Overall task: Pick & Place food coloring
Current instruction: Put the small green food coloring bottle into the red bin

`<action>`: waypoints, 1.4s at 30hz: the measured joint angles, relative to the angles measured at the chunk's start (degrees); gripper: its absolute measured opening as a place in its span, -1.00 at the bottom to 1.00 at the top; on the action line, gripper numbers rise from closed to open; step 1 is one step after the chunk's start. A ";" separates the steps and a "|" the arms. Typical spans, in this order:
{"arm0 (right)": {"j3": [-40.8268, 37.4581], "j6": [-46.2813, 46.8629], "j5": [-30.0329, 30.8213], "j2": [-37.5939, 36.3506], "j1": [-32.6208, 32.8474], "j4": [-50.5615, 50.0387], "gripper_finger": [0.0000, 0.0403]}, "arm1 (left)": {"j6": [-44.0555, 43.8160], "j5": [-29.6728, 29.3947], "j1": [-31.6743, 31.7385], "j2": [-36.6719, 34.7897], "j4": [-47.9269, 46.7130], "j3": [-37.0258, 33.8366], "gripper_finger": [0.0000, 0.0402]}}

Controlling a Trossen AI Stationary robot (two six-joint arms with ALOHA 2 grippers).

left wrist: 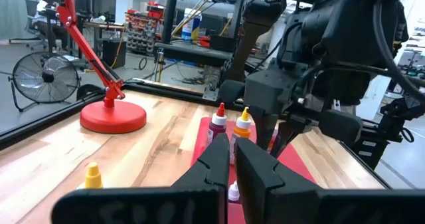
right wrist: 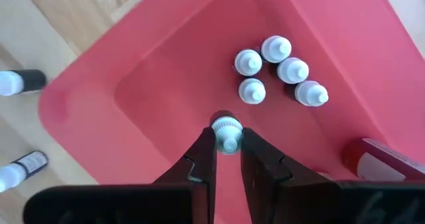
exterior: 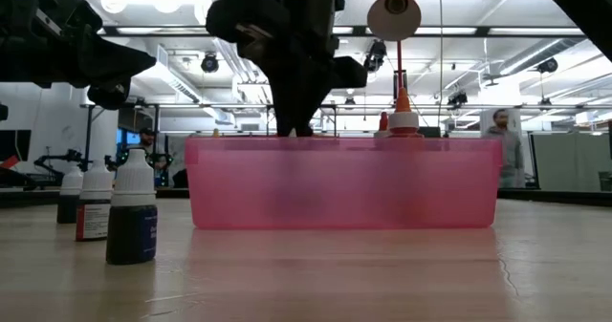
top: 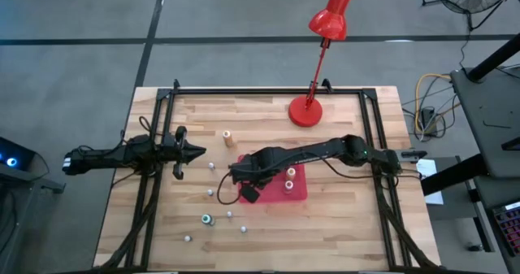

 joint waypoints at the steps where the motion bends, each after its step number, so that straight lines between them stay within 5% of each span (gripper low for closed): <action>1: -0.20 -0.04 0.00 0.00 -0.08 -0.08 -0.81 | 0.00 0.00 0.00 0.00 0.00 0.00 -1.00; 14: -5.65 1.27 -1.84 -0.02 -0.12 2.93 -0.81 | 0.00 0.00 0.02 -0.01 -0.02 0.00 -1.00; 42: -17.21 -0.94 4.61 -4.50 -0.94 10.69 -0.81 | 0.00 0.00 0.00 -0.02 -0.02 0.00 -1.00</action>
